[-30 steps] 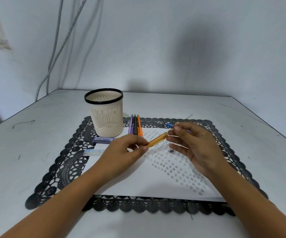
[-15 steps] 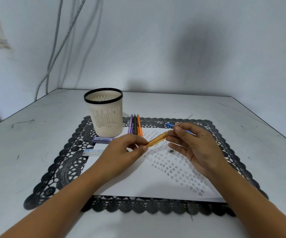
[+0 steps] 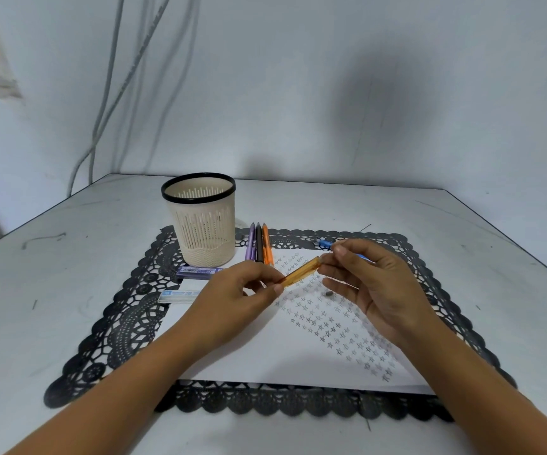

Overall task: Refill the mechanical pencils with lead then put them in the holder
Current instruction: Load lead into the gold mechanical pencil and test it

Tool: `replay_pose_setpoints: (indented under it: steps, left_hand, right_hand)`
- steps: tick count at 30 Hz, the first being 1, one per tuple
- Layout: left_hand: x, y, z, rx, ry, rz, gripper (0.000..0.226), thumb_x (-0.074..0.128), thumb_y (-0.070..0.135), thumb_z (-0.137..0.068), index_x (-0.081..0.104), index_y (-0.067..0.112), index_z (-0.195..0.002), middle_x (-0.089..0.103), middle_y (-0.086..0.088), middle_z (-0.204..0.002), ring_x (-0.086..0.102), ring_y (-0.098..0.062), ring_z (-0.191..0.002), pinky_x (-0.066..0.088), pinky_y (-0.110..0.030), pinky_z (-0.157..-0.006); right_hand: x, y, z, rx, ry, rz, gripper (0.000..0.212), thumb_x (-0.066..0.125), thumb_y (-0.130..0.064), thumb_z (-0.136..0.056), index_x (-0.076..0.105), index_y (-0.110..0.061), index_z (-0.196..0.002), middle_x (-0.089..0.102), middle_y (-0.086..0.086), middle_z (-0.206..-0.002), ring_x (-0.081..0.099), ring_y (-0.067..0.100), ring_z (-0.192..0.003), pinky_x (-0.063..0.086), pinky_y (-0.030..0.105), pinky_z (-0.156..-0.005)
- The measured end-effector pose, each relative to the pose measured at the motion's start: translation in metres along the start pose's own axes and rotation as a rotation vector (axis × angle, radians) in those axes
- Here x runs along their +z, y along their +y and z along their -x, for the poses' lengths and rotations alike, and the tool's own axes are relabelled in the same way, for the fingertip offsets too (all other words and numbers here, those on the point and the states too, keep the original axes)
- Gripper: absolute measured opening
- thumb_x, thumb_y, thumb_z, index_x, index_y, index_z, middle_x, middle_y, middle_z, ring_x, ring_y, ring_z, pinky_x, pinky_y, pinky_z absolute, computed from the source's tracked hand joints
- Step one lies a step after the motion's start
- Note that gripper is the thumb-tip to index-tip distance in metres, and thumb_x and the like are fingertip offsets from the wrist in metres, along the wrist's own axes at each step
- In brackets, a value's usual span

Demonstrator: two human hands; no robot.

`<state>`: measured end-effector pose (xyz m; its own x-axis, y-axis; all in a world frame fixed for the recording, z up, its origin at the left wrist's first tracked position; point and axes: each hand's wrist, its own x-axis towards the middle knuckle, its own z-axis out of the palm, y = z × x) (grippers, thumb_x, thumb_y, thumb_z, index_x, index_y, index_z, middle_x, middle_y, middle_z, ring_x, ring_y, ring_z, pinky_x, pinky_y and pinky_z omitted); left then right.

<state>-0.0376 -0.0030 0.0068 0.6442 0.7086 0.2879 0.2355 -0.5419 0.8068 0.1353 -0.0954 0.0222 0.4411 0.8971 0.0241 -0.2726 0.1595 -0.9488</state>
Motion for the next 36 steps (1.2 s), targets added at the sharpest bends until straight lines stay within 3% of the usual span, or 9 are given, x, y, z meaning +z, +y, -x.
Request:
replay_pose_setpoints:
  steps: [17, 27, 36]
  left_hand:
    - [0.0, 0.0, 0.001, 0.007, -0.005, 0.005, 0.019, 0.063, 0.022, -0.083, 0.063, 0.04, -0.081, 0.065, 0.013, -0.087, 0.057, 0.003, -0.079, 0.041, -0.009, -0.068]
    - [-0.001, 0.002, 0.001, 0.004, -0.013, 0.0, 0.017, 0.062, 0.022, -0.084, 0.063, 0.04, -0.083, 0.065, 0.015, -0.087, 0.056, 0.002, -0.079, 0.041, -0.009, -0.067]
    - [-0.001, 0.001, 0.001, 0.015, -0.011, -0.012, 0.017, 0.063, 0.023, -0.084, 0.063, 0.04, -0.082, 0.064, 0.015, -0.088, 0.056, 0.002, -0.08, 0.04, -0.008, -0.066]
  right_hand:
    - [0.0, 0.0, 0.001, -0.003, -0.028, 0.026, 0.018, 0.064, -0.014, -0.066, 0.069, -0.007, -0.082, 0.073, 0.01, -0.081, 0.07, 0.019, -0.075, 0.058, 0.031, -0.07]
    - [0.005, 0.002, 0.008, -0.072, -0.041, 0.308, 0.024, 0.061, -0.021, -0.076, 0.069, -0.013, -0.097, 0.073, 0.006, -0.088, 0.07, 0.02, -0.083, 0.058, 0.03, -0.077]
    - [0.008, 0.002, 0.01, -0.111, -0.063, 0.47, 0.018, 0.062, -0.014, -0.083, 0.068, -0.023, -0.097, 0.074, -0.001, -0.085, 0.071, 0.015, -0.079, 0.057, 0.031, -0.077]
